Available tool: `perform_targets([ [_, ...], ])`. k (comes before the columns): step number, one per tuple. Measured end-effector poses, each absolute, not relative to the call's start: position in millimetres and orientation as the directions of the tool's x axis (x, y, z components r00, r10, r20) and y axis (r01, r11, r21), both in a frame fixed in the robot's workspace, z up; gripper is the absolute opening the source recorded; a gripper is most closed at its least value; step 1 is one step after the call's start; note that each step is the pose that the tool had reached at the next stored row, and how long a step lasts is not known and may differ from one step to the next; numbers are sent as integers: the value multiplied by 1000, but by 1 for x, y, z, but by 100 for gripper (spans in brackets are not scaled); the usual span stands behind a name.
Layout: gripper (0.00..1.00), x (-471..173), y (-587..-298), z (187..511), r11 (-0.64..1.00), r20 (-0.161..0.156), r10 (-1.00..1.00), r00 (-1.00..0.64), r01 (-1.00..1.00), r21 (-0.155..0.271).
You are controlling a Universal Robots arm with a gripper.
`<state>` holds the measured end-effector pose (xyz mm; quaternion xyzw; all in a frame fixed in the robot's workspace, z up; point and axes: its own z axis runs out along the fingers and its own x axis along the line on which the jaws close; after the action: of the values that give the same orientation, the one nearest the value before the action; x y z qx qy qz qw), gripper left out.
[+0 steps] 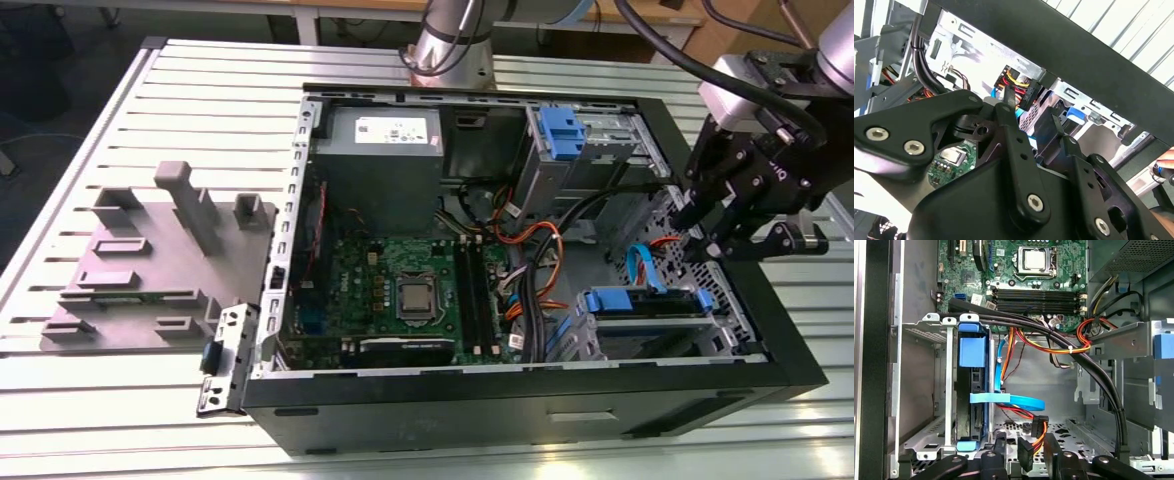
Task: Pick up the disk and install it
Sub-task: 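Insert the second disk wire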
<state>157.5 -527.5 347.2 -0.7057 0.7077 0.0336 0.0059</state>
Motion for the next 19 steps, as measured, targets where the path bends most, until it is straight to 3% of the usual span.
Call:
perform_targets([
  [6,42,158,-527,347,2,-56,-998,-4,-999,39],
  [11,23,158,-527,347,2,-56,-998,-4,-999,39],
  [17,23,158,-527,347,2,-56,-998,-4,-999,39],
  [19,16,158,-527,347,2,-56,-998,-4,-999,39],
])
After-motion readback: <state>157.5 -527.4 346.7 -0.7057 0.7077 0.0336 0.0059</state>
